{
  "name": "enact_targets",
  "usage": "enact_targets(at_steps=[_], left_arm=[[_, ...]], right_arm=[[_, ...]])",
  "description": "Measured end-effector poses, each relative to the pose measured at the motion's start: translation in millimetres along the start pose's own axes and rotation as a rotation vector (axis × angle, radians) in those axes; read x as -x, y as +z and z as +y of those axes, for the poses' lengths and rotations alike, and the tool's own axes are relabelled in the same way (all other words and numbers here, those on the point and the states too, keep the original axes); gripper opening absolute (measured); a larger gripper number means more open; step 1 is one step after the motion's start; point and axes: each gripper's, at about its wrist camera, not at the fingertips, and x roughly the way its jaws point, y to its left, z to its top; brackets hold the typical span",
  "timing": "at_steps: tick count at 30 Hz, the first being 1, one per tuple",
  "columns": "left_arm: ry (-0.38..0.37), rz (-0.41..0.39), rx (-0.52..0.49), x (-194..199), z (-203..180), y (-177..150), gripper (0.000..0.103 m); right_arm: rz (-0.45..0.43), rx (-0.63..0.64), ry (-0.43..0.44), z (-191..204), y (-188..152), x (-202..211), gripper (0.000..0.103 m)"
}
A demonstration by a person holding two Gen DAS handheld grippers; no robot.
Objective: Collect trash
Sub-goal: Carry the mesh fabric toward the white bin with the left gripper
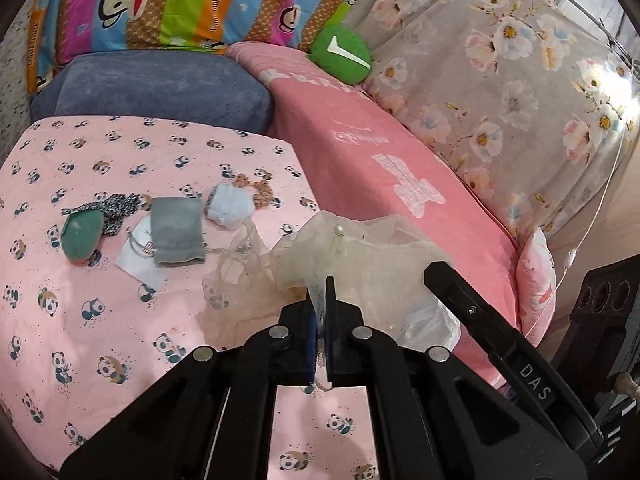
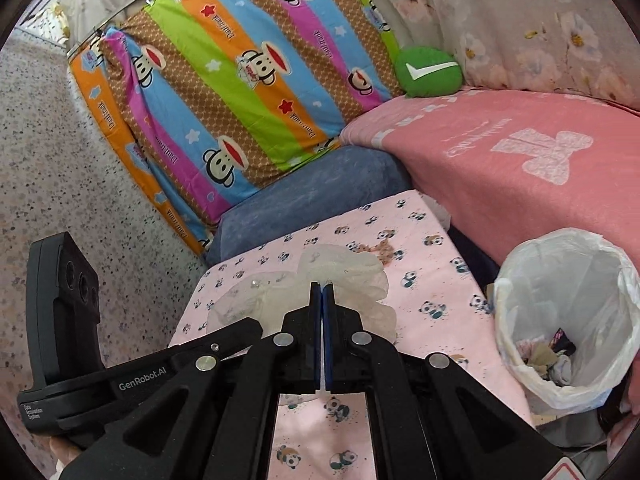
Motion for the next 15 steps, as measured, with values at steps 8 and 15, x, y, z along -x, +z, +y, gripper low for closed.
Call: enact_targets(at_steps=[8,15], left_arm=[[-0.031,0.06,-0.091,-39.1,-58.9,-5.0,0.002],[-0.045,0.135,-0.169,-90.1,-104.8,-24.5,0.014]], right_arm=[[-0.082,-0.101,-0.085,-67.4,13.0,39.4,0.002],[-0.107,-0.155,-0.141,-119.9,20.4,54.6,0.002]])
